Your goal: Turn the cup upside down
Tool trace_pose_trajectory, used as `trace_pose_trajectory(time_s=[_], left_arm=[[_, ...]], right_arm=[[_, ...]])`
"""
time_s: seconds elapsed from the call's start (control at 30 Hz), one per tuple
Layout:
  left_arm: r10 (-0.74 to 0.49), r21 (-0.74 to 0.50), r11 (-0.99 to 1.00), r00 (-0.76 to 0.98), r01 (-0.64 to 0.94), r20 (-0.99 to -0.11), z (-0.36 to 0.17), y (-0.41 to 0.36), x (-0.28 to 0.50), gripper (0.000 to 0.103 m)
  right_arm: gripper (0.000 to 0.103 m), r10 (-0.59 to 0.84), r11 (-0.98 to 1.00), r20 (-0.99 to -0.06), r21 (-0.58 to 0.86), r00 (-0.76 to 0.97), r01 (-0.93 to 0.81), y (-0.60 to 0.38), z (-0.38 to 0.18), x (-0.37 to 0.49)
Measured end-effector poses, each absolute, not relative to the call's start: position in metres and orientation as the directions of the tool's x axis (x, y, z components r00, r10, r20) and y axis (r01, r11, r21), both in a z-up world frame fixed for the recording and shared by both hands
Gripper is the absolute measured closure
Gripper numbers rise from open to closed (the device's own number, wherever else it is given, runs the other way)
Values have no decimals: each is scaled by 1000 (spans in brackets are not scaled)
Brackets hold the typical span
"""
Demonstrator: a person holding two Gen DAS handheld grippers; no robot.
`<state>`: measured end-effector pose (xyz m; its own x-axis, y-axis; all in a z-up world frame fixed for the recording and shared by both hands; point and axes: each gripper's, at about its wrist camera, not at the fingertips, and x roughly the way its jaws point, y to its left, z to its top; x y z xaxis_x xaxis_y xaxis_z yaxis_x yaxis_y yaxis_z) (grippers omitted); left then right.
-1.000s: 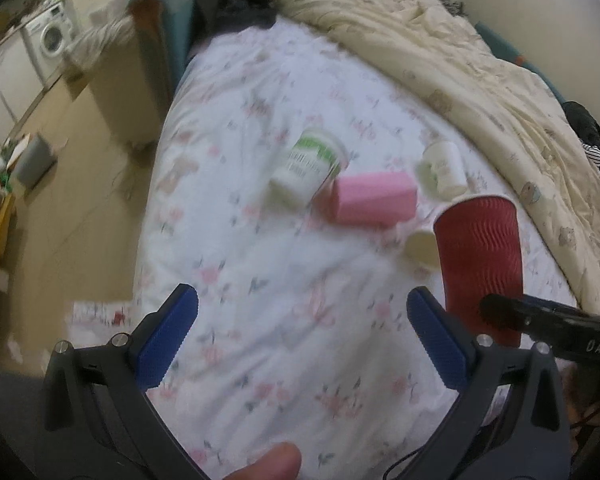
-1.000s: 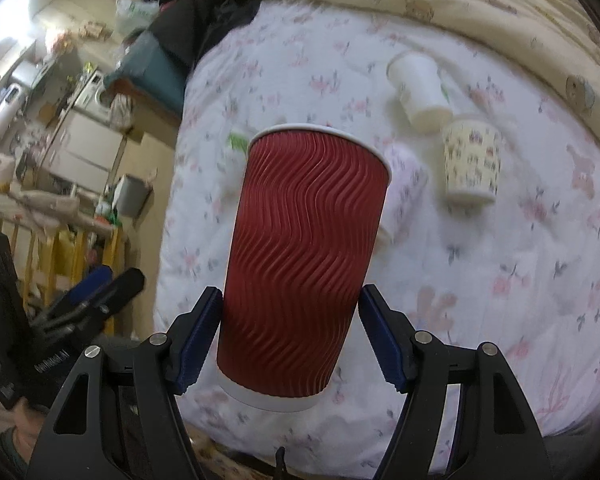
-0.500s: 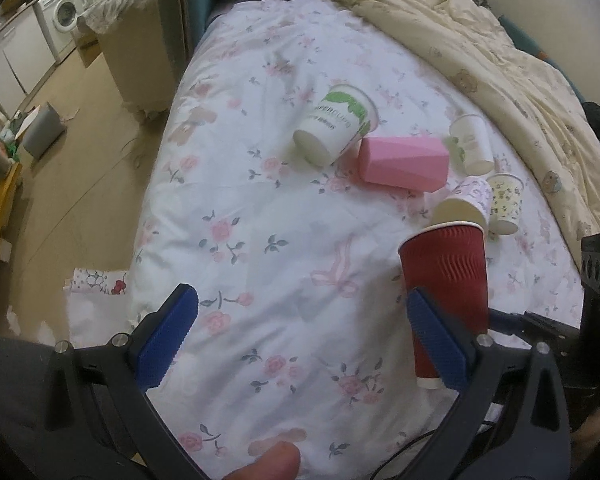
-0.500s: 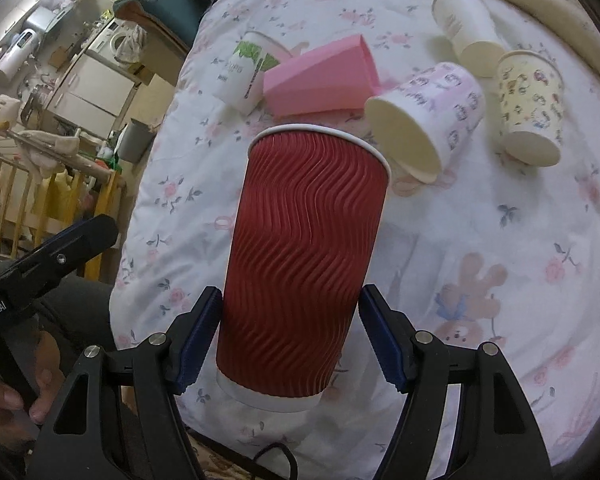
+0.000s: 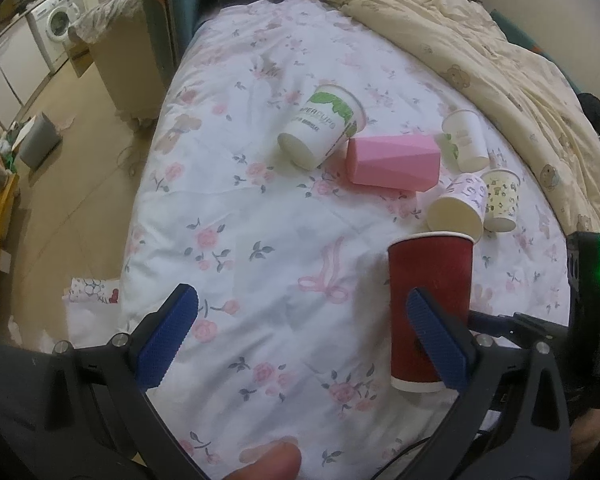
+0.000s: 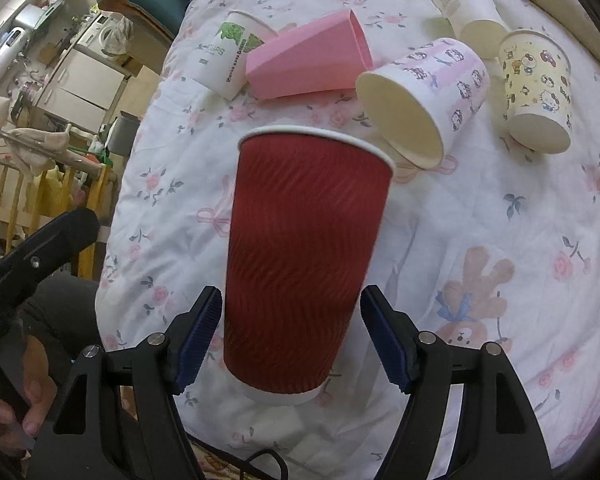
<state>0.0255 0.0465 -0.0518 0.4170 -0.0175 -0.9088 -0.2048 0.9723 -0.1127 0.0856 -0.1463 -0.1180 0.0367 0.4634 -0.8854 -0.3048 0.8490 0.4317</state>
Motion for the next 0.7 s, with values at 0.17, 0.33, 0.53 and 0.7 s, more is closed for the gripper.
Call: trace_pose_trajectory(time_s=[0.17, 0.33, 0.53, 0.7], left_arm=[[-22, -117, 973, 420, -201, -907, -51, 46, 25, 0], [-18, -115, 973, 432, -201, -902, -49, 45, 26, 0], [-20, -120, 974, 459, -190, -888, -41, 43, 23, 0], [-40, -145, 971, 469, -190, -882, -34, 46, 19, 0]], right_arm=[[9, 478, 846, -878, 451, 29, -285, -149, -117, 86], [9, 475, 846, -876, 429, 84, -318, -152, -102, 82], [9, 507, 838, -840, 428, 194, -337, -164, -68, 76], [9, 495, 857, -813, 400, 306, -324, -181, -36, 72]])
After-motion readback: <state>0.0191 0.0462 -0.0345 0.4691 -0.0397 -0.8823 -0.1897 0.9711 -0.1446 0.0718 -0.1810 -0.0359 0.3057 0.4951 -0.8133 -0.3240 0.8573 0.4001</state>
